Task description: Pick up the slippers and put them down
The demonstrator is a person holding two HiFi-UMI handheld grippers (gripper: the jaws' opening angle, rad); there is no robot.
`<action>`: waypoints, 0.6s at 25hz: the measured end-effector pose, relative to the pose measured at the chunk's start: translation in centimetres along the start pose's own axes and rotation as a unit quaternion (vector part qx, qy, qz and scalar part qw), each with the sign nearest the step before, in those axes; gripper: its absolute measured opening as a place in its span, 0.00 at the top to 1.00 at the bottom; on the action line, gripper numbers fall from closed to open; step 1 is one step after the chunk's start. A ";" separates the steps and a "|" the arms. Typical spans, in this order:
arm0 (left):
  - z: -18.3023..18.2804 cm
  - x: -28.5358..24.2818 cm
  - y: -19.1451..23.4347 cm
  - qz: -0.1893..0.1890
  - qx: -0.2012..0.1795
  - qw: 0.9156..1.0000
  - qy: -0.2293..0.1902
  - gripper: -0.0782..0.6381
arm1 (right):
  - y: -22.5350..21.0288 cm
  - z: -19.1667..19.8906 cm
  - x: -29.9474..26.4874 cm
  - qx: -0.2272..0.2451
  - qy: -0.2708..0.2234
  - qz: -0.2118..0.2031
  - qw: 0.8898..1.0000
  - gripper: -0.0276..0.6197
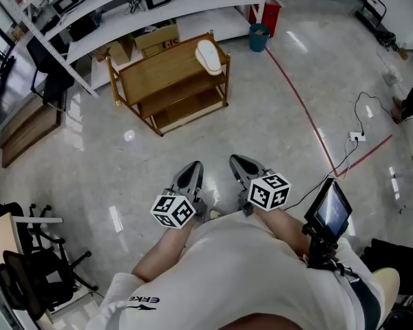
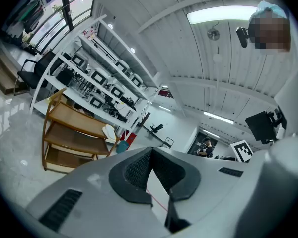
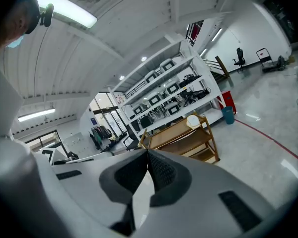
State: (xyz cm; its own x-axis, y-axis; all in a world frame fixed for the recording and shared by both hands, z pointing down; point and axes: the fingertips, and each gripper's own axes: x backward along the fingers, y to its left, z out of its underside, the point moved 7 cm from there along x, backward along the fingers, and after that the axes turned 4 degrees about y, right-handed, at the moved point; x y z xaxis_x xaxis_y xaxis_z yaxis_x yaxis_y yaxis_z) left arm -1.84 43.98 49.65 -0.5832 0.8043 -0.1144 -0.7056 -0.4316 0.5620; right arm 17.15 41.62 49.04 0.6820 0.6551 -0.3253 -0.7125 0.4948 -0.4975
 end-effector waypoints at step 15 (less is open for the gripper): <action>-1.8 -6.0 1.8 -0.022 0.012 1.000 -0.007 0.89 | -5.9 -4.9 -3.0 -0.008 -0.007 0.001 1.000 0.95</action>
State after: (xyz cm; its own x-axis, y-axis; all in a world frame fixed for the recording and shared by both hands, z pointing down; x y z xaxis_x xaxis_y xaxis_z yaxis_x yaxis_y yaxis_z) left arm -0.32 37.65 49.84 -0.5459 0.8279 -0.1285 -0.7208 -0.3859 0.5757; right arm 20.10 33.93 49.00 0.6780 0.6643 -0.3146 -0.7112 0.4846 -0.5093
